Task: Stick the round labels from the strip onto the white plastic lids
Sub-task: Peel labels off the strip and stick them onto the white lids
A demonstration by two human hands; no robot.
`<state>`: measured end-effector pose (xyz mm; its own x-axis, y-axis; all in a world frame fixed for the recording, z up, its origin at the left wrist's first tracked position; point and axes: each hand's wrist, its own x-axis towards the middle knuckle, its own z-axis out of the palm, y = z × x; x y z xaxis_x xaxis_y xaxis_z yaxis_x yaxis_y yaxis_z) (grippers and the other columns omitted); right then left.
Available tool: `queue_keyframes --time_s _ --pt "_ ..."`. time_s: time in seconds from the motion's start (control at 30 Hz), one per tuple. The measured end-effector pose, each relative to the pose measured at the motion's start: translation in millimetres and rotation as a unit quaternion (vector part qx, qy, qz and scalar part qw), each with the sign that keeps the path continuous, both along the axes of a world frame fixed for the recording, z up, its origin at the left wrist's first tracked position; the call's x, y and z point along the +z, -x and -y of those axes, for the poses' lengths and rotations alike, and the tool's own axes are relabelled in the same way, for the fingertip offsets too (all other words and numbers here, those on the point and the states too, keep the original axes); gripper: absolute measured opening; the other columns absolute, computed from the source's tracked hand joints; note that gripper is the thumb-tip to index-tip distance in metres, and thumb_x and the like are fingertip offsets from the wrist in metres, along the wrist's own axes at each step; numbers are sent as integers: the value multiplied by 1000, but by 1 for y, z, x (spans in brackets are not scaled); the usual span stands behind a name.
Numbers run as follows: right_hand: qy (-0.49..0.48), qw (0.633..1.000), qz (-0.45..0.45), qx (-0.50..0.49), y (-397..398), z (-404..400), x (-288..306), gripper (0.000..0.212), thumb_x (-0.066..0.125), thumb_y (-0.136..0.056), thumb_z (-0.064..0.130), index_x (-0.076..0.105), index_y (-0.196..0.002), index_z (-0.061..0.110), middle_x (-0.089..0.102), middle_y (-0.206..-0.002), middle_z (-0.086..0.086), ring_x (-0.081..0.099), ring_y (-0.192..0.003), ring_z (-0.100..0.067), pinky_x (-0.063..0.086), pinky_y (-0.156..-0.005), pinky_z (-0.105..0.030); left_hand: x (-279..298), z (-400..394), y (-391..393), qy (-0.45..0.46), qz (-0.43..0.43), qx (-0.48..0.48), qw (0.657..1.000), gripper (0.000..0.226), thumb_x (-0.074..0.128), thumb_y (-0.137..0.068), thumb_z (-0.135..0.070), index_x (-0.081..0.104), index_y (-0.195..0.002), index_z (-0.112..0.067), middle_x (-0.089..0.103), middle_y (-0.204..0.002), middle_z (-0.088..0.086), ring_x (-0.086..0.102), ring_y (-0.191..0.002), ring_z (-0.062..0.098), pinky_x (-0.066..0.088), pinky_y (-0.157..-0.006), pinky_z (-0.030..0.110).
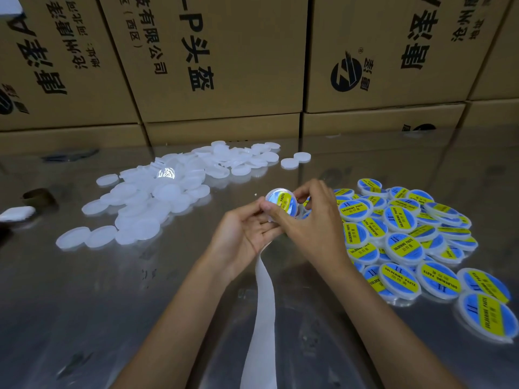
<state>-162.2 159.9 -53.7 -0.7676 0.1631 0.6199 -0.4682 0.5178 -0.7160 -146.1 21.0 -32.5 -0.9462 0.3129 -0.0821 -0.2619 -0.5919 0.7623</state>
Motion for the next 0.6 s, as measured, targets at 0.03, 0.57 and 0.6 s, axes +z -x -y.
queue_keyframes --time_s 0.03,0.57,0.6 --pt "-10 1000 -3 -6 0 0 0 55 70 -68 69 48 -80 20 49 -82 14 44 -84 -6 38 -68 -23 0 0 0 2 1 -2 1000 40 46 -100 -16 57 -124 14 63 -125 32 64 -119 38 54 -98 41" --pt "3 999 -34 6 6 -3 -2 31 67 -91 36 50 -75 16 47 -76 12 45 -80 -12 37 -70 -28 1 1 0 13 -9 17 1000 35 43 -103 -14 59 -125 10 66 -123 28 69 -111 32 58 -92 38" --pt "-9 1000 -21 11 5 -1 -3 32 69 -85 46 51 -79 20 48 -81 14 44 -83 -9 36 -70 -23 1 1 1 10 -9 24 1000 37 43 -104 -15 57 -126 10 66 -123 29 67 -114 33 56 -96 39"
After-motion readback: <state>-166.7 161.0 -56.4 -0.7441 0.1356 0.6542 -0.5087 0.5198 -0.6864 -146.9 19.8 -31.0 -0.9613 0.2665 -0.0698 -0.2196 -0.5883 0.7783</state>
